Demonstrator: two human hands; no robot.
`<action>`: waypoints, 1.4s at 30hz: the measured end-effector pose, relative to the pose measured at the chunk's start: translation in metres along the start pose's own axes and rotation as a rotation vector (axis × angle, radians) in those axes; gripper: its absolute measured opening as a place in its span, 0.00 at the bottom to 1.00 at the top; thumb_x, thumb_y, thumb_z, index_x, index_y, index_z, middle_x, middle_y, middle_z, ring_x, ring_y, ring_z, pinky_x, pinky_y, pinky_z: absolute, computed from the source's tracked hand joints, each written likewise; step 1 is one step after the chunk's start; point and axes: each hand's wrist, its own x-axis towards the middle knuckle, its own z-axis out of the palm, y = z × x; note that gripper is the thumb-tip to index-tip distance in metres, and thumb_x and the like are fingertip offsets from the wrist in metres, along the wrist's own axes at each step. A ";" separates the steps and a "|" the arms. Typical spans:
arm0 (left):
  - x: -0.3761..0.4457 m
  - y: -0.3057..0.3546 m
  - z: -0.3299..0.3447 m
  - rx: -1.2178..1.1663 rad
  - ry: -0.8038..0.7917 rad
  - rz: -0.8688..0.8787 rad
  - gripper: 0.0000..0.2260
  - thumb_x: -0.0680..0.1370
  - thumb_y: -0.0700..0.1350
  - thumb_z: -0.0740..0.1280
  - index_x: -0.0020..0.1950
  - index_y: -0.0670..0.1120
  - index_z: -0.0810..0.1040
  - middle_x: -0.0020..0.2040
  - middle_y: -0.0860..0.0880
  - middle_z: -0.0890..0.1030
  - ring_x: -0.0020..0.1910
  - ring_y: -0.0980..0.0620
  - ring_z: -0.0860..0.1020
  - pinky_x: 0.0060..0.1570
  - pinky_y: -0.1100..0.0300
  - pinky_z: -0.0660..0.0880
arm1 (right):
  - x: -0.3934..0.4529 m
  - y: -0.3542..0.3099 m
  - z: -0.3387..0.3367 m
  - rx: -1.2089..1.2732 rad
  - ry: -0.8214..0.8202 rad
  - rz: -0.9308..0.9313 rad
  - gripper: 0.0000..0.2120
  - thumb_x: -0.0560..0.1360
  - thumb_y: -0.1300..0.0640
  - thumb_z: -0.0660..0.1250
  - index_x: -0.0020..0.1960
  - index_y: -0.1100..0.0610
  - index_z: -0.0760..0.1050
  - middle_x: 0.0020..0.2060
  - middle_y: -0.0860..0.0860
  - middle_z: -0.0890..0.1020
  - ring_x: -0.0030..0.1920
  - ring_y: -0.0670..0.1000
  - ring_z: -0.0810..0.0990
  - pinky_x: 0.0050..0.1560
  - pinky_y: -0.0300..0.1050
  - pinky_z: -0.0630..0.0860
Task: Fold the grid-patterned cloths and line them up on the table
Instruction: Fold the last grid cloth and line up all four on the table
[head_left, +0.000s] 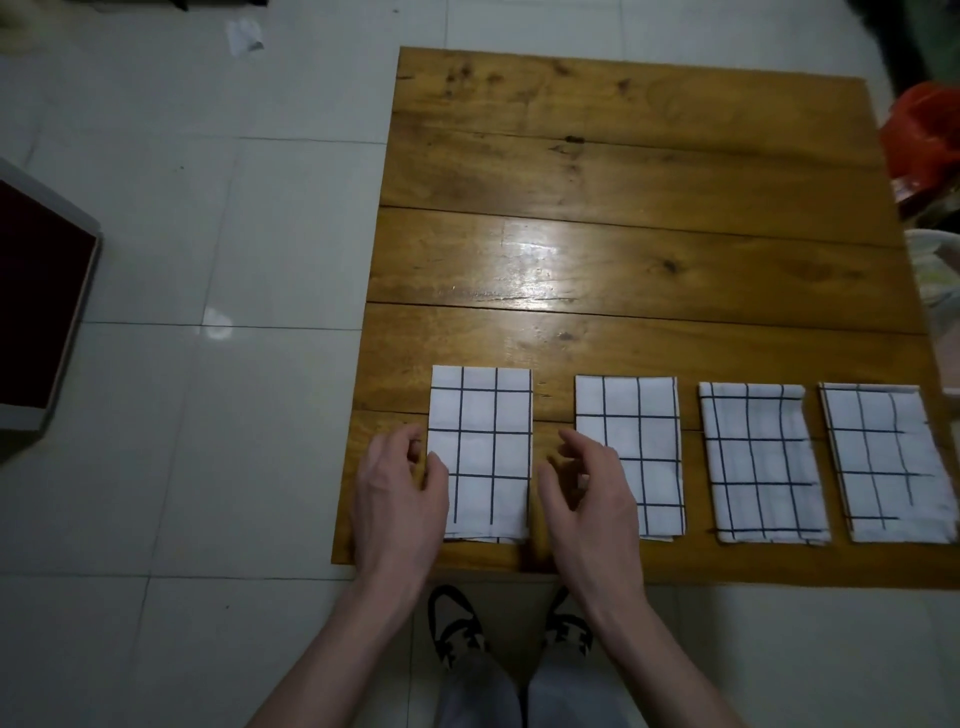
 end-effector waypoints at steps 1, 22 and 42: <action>-0.003 0.002 -0.003 0.017 -0.007 0.027 0.14 0.82 0.45 0.66 0.67 0.49 0.77 0.56 0.53 0.77 0.54 0.55 0.75 0.50 0.62 0.72 | -0.001 -0.001 -0.005 -0.016 -0.001 -0.011 0.20 0.82 0.52 0.67 0.73 0.51 0.72 0.59 0.43 0.76 0.59 0.41 0.76 0.60 0.44 0.79; -0.053 0.131 0.029 0.290 0.111 0.633 0.21 0.82 0.50 0.64 0.72 0.44 0.76 0.70 0.44 0.78 0.74 0.46 0.71 0.73 0.45 0.70 | 0.017 0.005 -0.148 -0.677 0.117 -0.430 0.30 0.85 0.40 0.55 0.81 0.55 0.62 0.80 0.53 0.65 0.82 0.51 0.58 0.81 0.52 0.54; -0.166 0.253 0.182 0.282 0.176 0.536 0.21 0.83 0.51 0.61 0.73 0.43 0.75 0.74 0.44 0.75 0.78 0.47 0.67 0.74 0.41 0.68 | 0.040 0.131 -0.305 -0.673 0.024 -0.510 0.29 0.85 0.40 0.54 0.81 0.54 0.64 0.79 0.53 0.68 0.81 0.52 0.60 0.80 0.54 0.59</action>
